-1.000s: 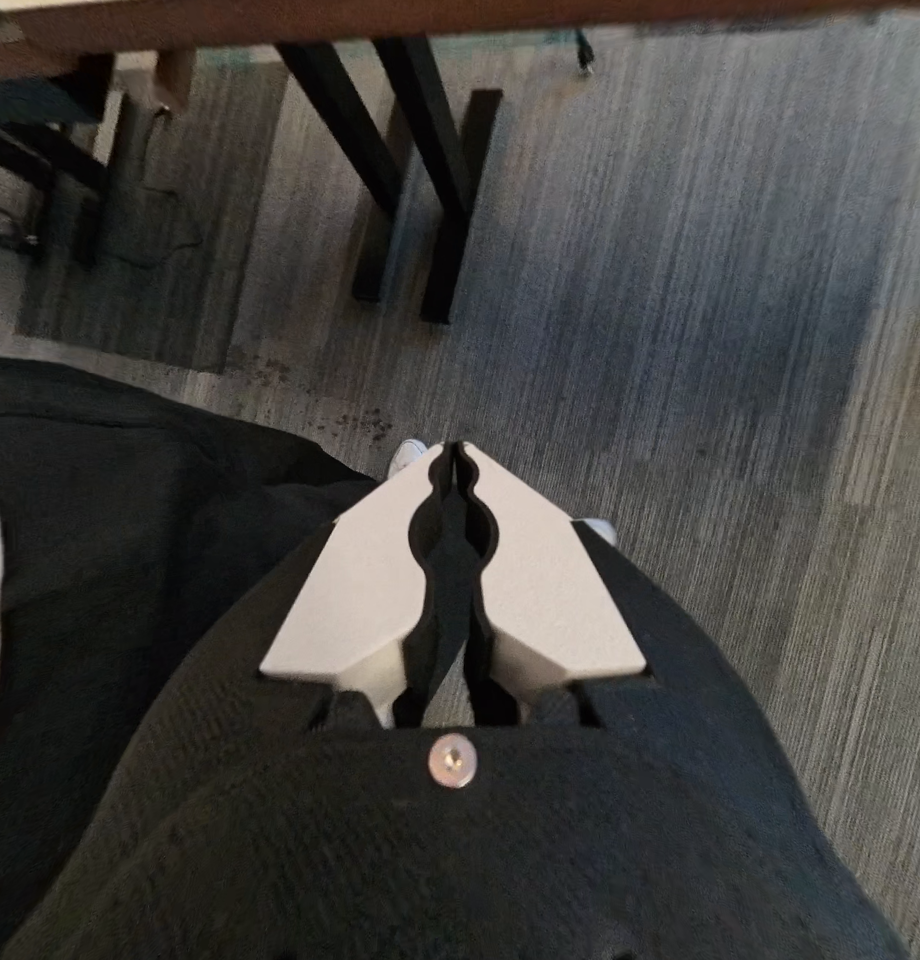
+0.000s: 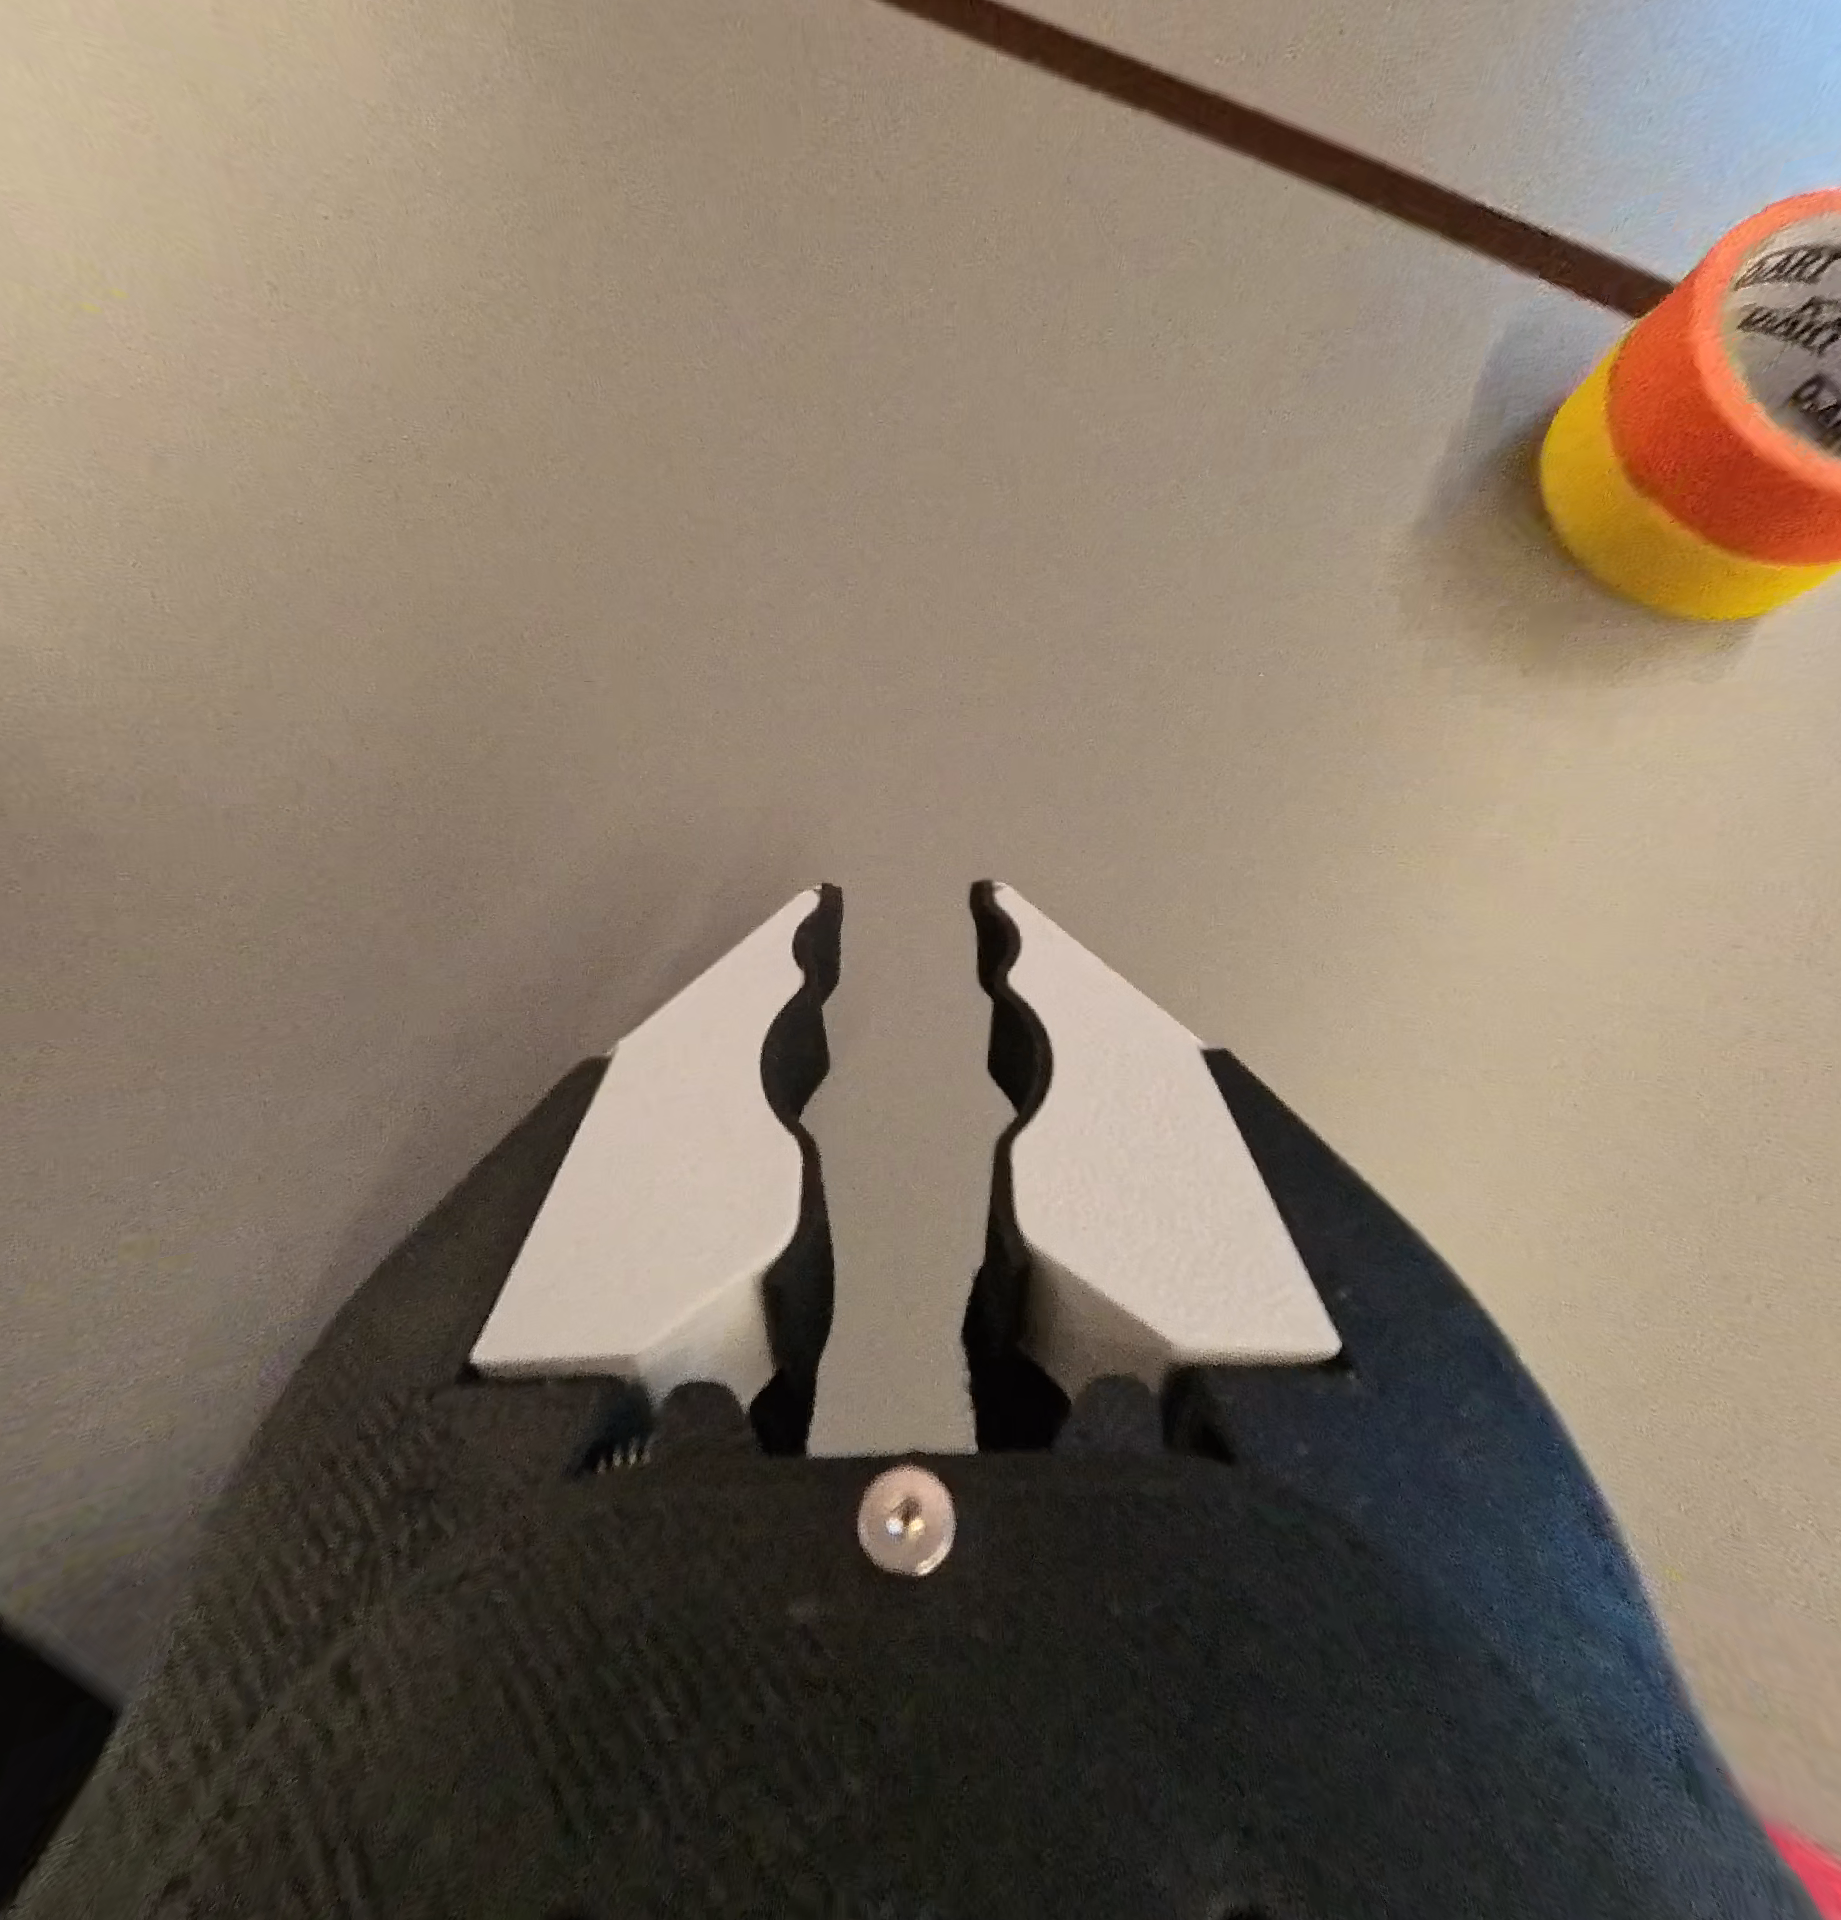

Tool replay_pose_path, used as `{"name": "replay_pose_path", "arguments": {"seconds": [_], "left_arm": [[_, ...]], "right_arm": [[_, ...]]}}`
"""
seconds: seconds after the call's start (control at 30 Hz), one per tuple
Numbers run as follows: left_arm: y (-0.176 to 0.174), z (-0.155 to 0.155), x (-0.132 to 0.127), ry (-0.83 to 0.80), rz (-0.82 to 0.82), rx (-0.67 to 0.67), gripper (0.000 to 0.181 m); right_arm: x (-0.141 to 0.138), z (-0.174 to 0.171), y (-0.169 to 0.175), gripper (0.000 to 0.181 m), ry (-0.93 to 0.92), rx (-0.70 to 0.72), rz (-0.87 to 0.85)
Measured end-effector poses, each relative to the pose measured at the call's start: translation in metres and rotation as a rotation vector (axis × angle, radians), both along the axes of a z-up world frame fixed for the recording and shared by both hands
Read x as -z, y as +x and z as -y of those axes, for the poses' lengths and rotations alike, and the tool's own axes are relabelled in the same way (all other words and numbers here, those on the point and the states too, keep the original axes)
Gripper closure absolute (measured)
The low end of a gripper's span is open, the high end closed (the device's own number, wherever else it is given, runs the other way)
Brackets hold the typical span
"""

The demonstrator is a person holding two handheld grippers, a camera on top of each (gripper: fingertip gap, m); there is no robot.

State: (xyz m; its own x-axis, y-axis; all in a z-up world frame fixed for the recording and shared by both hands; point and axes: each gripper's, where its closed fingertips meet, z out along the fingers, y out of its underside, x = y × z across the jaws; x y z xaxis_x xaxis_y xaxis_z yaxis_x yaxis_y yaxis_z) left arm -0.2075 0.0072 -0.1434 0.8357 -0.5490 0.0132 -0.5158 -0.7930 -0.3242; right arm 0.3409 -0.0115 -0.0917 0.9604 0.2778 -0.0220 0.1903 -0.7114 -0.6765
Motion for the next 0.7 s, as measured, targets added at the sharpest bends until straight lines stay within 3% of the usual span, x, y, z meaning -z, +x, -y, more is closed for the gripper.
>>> {"name": "replay_pose_path", "arguments": {"seconds": [0.13, 0.27, 0.4, 0.5, 0.63, 0.7], "left_arm": [[0.003, 0.020, -0.039, 0.074, 0.051, -0.207, 0.099], [0.053, 0.026, -0.075, 0.198, 0.140, -0.367, 0.108], [0.134, 0.013, -0.091, 0.257, 0.164, -0.306, 0.115], [0.185, 0.004, -0.106, 0.294, 0.104, -0.192, 0.114], [0.213, -0.004, -0.124, 0.361, -0.020, -0.081, 0.125], [0.220, -0.006, -0.132, 0.368, -0.001, -0.091, 0.124]], "right_arm": [[0.008, -0.081, 0.024, 0.156, 0.030, 0.027, -0.138], [0.007, -0.085, 0.037, 0.156, 0.084, 0.043, -0.222], [0.018, -0.040, 0.078, 0.156, 0.069, -0.044, -0.162], [0.006, -0.035, 0.113, 0.157, 0.148, -0.077, -0.119], [-0.012, -0.106, 0.128, 0.152, 0.245, -0.263, 0.108], [0.002, -0.152, 0.132, 0.141, 0.179, -0.274, 0.156]]}}
